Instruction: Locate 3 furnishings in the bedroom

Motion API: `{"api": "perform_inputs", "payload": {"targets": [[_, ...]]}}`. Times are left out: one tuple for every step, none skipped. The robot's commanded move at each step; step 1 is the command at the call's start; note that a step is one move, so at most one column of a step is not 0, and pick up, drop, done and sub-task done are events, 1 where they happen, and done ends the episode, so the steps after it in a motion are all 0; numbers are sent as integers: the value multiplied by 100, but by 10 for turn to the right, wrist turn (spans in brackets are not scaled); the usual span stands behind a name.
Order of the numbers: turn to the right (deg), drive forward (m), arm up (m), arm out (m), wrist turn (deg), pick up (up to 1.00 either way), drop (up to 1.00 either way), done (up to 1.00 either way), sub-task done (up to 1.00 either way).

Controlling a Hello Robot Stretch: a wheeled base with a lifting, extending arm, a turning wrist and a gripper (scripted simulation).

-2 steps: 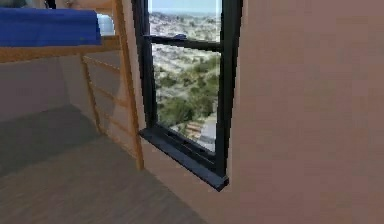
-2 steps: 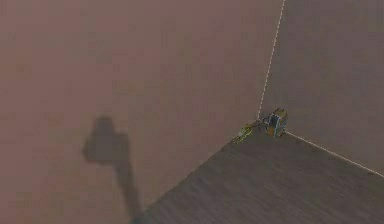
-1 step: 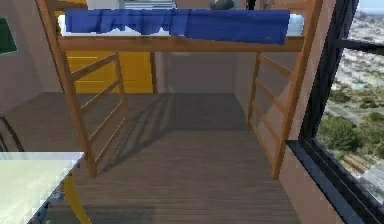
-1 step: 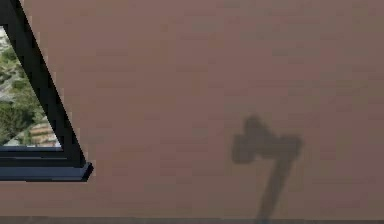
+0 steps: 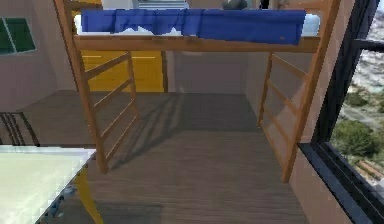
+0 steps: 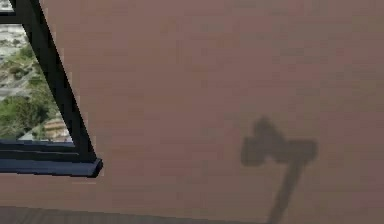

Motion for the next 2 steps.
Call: {"api": "perform_inputs", "payload": {"targets": [[0,90,0,0,0,0,0,0,0],[0,0,0,0,0,0,0,100,0]]}}
